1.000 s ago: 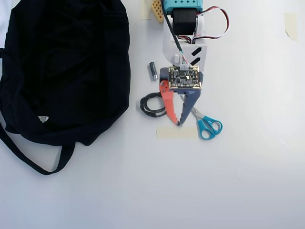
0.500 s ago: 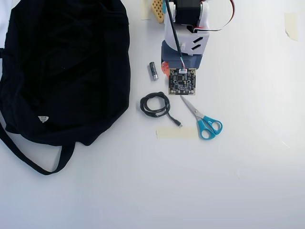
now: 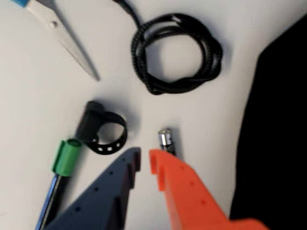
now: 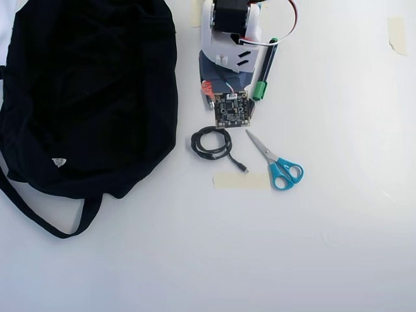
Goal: Put the cable into the black bag
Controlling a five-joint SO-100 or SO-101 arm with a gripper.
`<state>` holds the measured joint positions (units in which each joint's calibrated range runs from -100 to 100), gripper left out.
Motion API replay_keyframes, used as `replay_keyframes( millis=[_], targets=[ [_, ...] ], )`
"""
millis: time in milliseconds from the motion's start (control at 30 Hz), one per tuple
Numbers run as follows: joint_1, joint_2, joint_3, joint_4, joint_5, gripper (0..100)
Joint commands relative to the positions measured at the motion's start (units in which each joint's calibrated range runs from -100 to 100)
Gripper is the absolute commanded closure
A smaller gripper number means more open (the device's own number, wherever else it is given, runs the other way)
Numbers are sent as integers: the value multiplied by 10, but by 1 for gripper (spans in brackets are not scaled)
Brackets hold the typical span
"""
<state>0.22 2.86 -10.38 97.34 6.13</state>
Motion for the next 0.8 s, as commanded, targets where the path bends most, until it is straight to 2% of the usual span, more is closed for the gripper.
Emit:
replay_keyframes(
  millis=[0,200,433,767],
  targets=[
    [9,-4,-14,9,2,98],
    [28,-2,13,-31,1,98],
    [43,15,80,-185,7,98],
    [37,103,47,-240,22,97]
  ],
)
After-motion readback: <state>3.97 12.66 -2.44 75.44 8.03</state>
